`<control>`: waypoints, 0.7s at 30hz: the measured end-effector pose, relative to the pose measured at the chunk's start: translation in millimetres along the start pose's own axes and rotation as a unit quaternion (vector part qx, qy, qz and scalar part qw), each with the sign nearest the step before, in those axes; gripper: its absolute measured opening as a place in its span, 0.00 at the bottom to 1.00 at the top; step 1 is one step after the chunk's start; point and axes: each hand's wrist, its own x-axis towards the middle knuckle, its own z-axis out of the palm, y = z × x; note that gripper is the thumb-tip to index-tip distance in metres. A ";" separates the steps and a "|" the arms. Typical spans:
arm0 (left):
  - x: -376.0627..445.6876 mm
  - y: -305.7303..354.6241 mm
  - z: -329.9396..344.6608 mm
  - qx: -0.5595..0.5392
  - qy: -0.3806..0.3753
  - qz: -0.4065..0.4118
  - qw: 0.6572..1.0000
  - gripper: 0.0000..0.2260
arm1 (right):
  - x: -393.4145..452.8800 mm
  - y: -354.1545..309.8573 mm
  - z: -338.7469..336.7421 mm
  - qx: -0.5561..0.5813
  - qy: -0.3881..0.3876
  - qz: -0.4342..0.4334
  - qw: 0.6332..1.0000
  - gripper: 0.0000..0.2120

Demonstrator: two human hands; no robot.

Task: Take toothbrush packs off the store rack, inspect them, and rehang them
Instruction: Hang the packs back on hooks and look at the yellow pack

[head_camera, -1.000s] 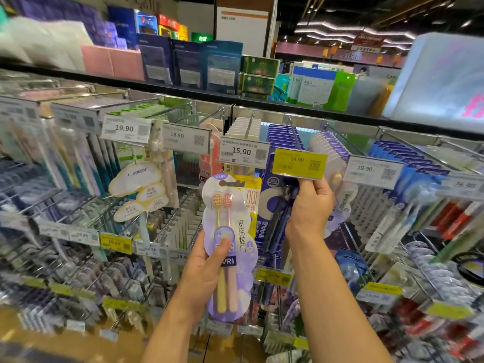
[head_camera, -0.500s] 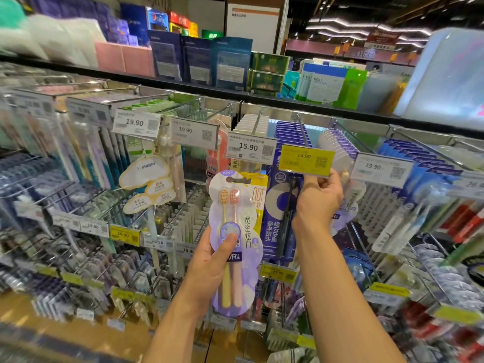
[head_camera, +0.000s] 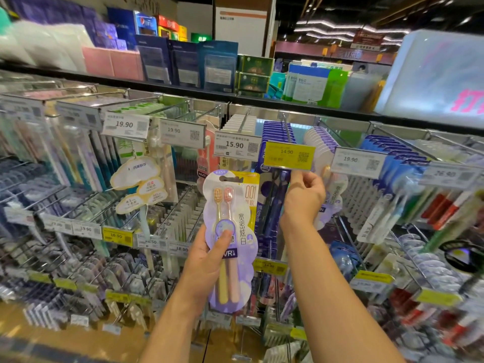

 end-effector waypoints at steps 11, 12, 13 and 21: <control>-21.1 -10.3 8.9 -0.013 -0.018 -0.001 1.000 0.17 | -95.7 27.3 -50.4 -0.008 -0.191 0.033 0.981 0.04; -24.0 -11.8 9.4 -0.012 -0.017 0.004 1.000 0.16 | -101.1 26.7 -53.1 -0.015 -0.204 0.028 0.979 0.03; -27.6 -12.9 9.8 -0.015 -0.018 0.006 1.000 0.16 | -105.2 25.8 -55.9 -0.021 -0.215 0.031 0.976 0.02; -56.5 -25.3 12.3 0.004 -0.042 -0.009 0.999 0.15 | -124.2 10.7 -83.0 -0.023 -0.256 0.064 0.964 0.05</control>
